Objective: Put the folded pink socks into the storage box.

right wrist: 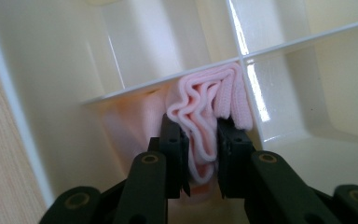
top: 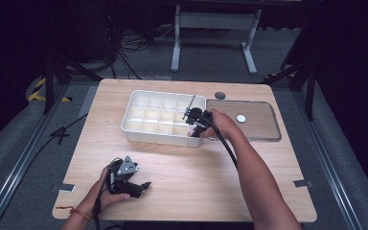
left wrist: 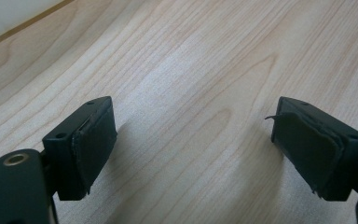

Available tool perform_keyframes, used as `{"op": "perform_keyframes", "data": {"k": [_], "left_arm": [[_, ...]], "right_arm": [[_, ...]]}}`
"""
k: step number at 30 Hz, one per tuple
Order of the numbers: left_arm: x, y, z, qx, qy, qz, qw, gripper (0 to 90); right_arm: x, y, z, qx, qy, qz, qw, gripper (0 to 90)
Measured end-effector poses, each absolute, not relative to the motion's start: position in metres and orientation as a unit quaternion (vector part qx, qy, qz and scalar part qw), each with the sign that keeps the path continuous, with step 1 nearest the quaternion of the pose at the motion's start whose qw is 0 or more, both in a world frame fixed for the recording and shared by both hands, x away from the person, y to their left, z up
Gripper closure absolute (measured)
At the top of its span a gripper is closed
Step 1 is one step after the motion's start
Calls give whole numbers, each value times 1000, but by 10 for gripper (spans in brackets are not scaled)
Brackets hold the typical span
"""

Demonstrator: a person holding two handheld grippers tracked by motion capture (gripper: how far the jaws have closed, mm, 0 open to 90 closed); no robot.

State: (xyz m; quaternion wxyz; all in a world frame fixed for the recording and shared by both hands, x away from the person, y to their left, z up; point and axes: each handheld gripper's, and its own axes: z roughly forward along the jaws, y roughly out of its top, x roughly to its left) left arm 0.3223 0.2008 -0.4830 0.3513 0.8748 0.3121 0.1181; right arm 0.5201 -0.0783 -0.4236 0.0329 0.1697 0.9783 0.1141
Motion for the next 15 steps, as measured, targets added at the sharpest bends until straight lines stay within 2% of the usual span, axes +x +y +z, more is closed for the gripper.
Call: {"op": "perform_keyframes", "data": {"k": [15], "left_arm": [[322,201,-483,875,312,117,352,141]], "right_arm": [[517,-81,-420,185,974,123,36,712]]}}
